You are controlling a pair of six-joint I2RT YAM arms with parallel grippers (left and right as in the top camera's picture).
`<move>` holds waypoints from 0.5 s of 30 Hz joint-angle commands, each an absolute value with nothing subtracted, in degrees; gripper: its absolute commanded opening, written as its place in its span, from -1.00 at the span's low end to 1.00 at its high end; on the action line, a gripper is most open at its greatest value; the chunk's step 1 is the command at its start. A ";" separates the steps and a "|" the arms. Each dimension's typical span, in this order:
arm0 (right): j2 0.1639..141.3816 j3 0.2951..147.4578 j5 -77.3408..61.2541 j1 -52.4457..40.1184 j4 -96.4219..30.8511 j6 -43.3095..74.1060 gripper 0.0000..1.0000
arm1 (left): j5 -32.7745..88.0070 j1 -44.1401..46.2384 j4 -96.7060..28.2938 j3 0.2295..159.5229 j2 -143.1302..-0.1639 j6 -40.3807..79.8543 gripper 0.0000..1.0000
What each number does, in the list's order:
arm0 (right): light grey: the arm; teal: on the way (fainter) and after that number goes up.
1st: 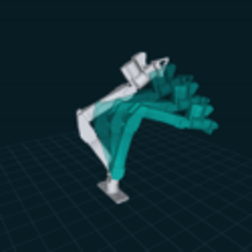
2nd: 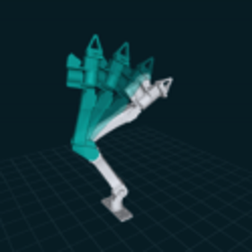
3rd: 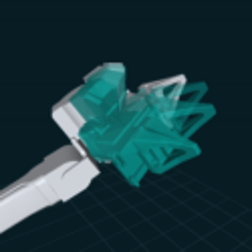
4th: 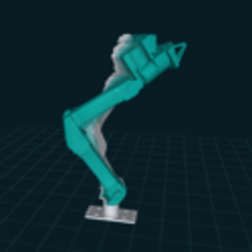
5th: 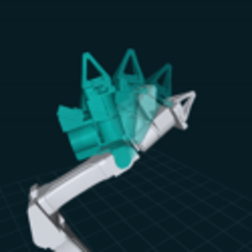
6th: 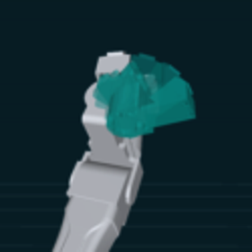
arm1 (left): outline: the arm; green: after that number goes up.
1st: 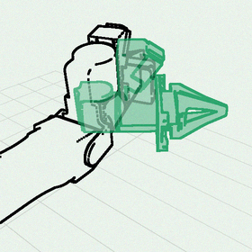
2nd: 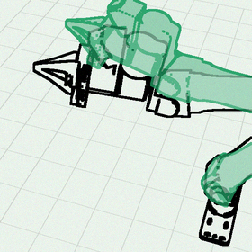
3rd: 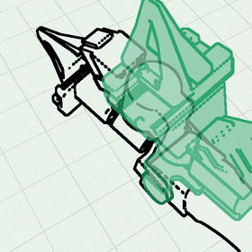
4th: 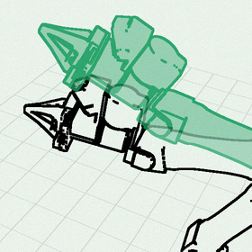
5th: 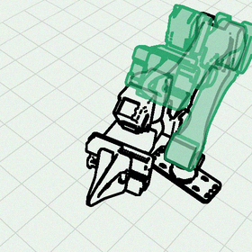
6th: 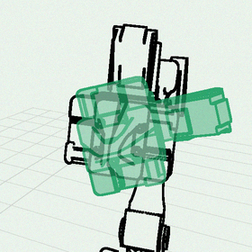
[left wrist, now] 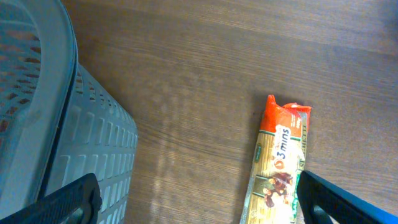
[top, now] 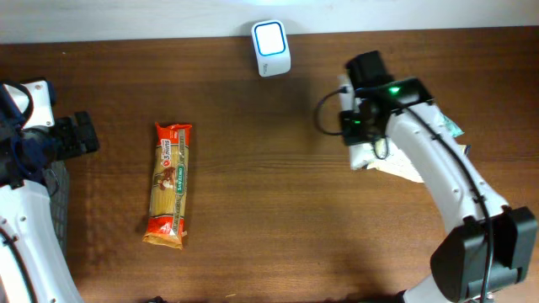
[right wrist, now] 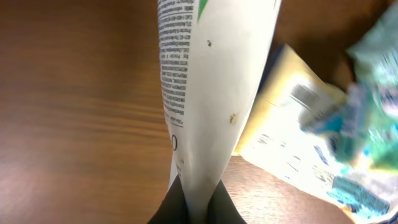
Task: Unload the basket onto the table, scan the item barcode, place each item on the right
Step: 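Carry the tube right and release it on the bag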
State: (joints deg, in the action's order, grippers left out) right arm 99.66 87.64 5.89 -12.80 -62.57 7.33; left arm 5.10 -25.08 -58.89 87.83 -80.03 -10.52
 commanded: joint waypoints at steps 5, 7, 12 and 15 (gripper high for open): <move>100.36 74.76 6.20 1.02 -54.11 11.20 -0.92 | 5.08 -24.97 -58.78 87.83 -79.75 -11.46 0.98; 100.79 71.46 4.78 2.63 -52.31 11.46 -0.81 | 5.08 -24.97 -58.78 87.83 -79.75 -11.46 0.98; 100.49 72.12 -0.38 3.03 -54.98 11.44 0.15 | 5.08 -24.97 -58.81 87.83 -79.75 -11.46 0.98; 100.42 80.25 -6.15 2.98 -63.75 9.41 0.23 | 5.10 -24.97 -58.78 87.83 -79.75 -11.46 0.98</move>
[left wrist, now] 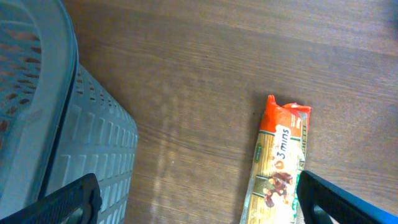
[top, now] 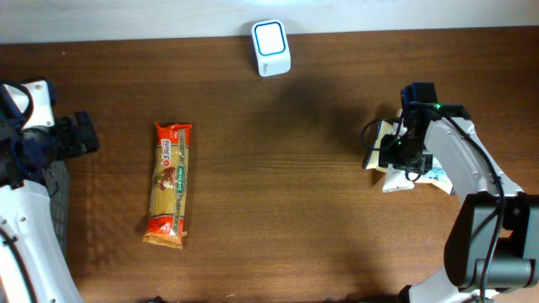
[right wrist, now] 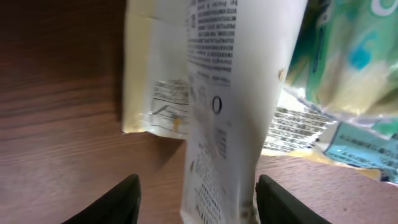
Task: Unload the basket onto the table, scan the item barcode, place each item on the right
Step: 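Carry the tube right and release it on the bag, then reach the right gripper to the orange spaghetti pack and grasp it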
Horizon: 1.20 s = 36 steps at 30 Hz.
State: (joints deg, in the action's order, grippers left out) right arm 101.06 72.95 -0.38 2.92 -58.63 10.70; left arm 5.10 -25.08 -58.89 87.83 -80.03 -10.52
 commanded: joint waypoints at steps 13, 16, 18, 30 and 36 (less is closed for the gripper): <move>108.18 98.15 -23.59 -26.46 -42.09 19.44 0.55 | 5.10 -24.97 -58.78 87.83 -79.75 -11.46 0.98; 116.29 98.15 -23.55 -36.56 -27.62 24.56 0.72 | 5.08 -24.97 -58.78 87.83 -79.75 -11.46 0.98; 122.56 98.19 -23.55 -41.54 -18.90 26.04 0.99 | 5.08 -24.97 -58.78 87.81 -79.75 -11.46 0.98; 136.79 98.37 -21.80 -51.37 -8.64 23.88 0.78 | 5.10 -24.97 -58.78 87.83 -79.75 -11.46 0.98; 140.00 98.37 -19.97 -50.15 -12.99 30.59 -0.17 | 5.10 -24.97 -58.81 87.83 -79.75 -11.46 0.98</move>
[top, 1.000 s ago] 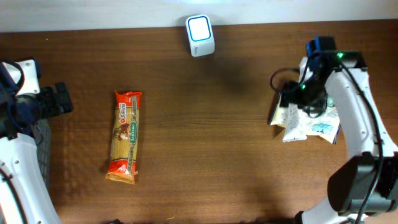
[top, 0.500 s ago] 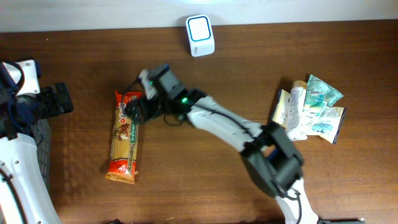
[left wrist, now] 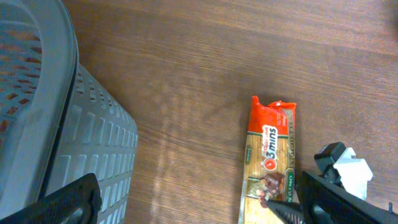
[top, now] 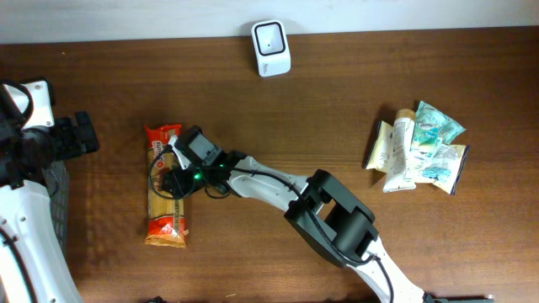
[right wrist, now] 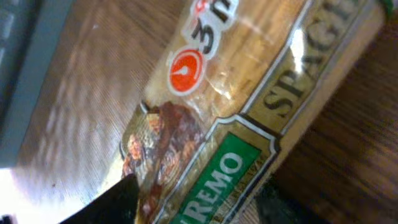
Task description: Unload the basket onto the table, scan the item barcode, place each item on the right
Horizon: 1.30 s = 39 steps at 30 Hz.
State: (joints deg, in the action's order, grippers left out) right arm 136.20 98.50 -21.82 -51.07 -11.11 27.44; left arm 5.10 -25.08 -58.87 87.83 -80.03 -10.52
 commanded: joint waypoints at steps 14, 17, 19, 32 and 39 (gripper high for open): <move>133.95 124.49 -20.47 -37.12 -66.30 6.35 -0.92 | 5.08 -24.97 -58.78 87.83 -79.75 -11.46 0.98; 134.26 124.66 -12.73 -34.13 -75.70 2.83 -0.92 | 5.08 -24.97 -58.78 87.81 -79.75 -11.46 0.98; 134.41 124.66 -12.80 -33.28 -77.58 1.10 -0.81 | 5.10 -24.97 -58.78 87.83 -79.75 -11.46 0.98; 133.60 119.28 7.31 -44.77 -75.61 -7.07 0.61 | 5.10 -24.97 -58.78 87.83 -79.75 -11.46 0.98; 133.60 104.62 25.08 -46.13 -64.27 -0.75 0.42 | 5.10 -24.97 -58.78 87.83 -79.75 -11.46 0.98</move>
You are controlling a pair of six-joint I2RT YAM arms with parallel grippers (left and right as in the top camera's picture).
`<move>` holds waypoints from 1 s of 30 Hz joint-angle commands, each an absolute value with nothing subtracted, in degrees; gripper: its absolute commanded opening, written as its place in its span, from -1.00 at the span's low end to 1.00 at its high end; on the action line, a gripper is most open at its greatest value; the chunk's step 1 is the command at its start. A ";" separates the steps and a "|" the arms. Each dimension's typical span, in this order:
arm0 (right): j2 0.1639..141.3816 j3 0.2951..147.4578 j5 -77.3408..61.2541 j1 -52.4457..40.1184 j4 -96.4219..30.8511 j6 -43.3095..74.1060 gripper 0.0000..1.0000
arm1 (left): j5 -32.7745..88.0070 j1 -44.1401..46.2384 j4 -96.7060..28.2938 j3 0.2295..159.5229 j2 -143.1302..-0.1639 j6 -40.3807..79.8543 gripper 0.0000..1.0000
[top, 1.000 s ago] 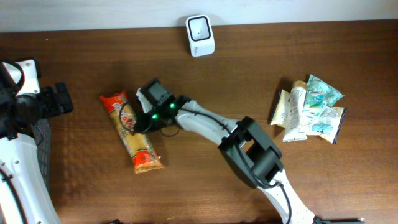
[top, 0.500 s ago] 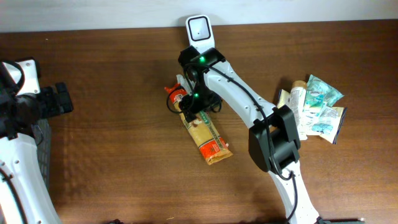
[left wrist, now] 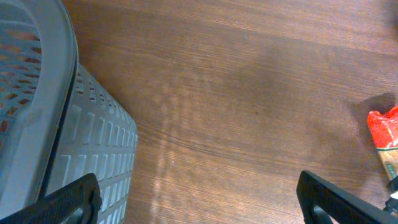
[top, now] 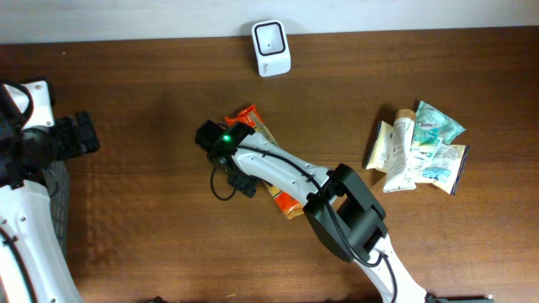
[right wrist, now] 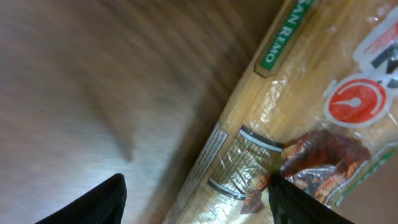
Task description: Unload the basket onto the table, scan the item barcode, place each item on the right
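The spaghetti packet, orange-ended with clear film, lies diagonally at the table's centre, partly under my right arm. In the right wrist view the spaghetti packet fills the right half. My right gripper stands open over its left edge: the right finger is on the packet, the left finger is clear of it over bare wood. The white scanner stands at the back edge. My left gripper is open at the far left, nothing between its fingers. The packet's red end shows at that view's right edge.
A grey perforated basket sits under my left arm at the table's left edge. A pile of pouches and packets lies at the right.
The spaghetti packet has gone from the left side of the table to the centre and now lies diagonally. My right gripper has moved with it. The left arm has not moved.
My right gripper was shut on a white pouch beside the pile at the right. Then it stood open over the pile with the pouch let go. Later it was open at the spaghetti packet on the left; now the packet lies at the centre, nearer the scanner.
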State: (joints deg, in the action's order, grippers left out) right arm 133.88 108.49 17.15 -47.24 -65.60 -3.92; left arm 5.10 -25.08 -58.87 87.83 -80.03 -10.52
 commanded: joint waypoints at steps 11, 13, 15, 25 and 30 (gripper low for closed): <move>133.62 97.30 29.15 -40.71 -56.93 -0.80 -0.92 | 5.08 -24.97 -58.78 87.83 -79.75 -11.46 0.98; 133.36 97.56 28.93 -40.49 -57.54 -1.02 -0.92 | 5.08 -24.97 -58.78 87.83 -79.75 -11.46 0.98; 131.24 100.60 23.99 -40.40 -60.73 -1.02 -0.92 | 5.10 -24.97 -58.78 87.83 -79.75 -11.46 0.98; 118.41 108.20 -35.81 -24.08 -72.73 -8.51 -0.92 | 5.10 -24.97 -58.78 87.83 -79.75 -11.46 0.98; 121.93 94.50 -40.14 -18.20 -64.07 -9.19 -0.92 | 5.10 -24.97 -58.78 87.83 -79.75 -11.46 0.99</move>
